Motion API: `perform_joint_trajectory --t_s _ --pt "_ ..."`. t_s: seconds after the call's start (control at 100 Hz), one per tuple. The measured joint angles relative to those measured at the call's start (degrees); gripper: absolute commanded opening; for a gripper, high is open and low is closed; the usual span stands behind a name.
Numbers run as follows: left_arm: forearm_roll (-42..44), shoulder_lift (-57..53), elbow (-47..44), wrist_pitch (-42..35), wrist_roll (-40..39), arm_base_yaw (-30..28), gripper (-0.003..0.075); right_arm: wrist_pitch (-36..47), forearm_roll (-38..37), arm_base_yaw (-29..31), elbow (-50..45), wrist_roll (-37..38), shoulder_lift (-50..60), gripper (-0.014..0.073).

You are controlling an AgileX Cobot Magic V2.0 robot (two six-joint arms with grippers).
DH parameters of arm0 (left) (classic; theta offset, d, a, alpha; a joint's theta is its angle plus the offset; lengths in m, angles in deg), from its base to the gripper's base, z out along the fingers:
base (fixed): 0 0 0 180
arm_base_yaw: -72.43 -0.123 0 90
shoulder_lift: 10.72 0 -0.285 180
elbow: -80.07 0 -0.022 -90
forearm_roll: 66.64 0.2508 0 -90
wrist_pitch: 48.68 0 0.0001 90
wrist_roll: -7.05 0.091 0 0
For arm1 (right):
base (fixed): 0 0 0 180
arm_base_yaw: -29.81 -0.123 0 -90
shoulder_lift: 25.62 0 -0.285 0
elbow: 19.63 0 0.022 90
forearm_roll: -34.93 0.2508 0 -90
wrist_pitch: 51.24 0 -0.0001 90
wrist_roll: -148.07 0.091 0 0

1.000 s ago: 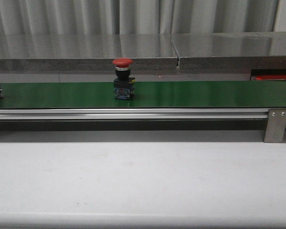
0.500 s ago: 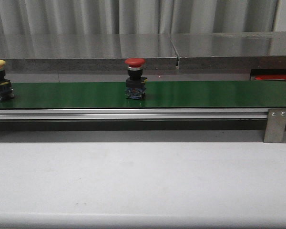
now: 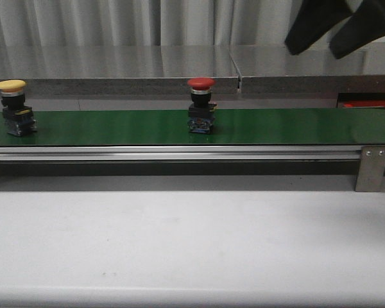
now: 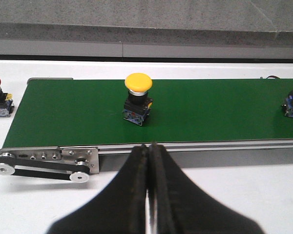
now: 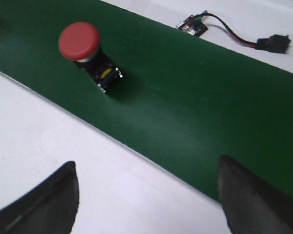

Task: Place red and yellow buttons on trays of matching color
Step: 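Lower the right gripper toward the red button on the belt, then close the right gripper on the red button and lift it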

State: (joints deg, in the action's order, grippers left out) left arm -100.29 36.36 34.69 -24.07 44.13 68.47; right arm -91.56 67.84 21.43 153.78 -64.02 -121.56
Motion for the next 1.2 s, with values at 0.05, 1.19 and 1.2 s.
perform_joint_trajectory --t_s 0.05,1.19,1.2 --pt "0.0 0.0 0.0 0.0 0.0 0.0 -0.0019 0.0 -0.4 -1.2 2.2 0.0 -3.1 0.0584" --pt "0.0 0.0 0.0 0.0 0.0 0.0 -0.0019 -2.0 -3.4 -5.6 21.3 -0.1 -25.1 0.0111" --pt "0.0 0.0 0.0 0.0 0.0 0.0 -0.0019 -2.1 -3.5 -5.6 21.4 -0.1 -25.1 0.0111"
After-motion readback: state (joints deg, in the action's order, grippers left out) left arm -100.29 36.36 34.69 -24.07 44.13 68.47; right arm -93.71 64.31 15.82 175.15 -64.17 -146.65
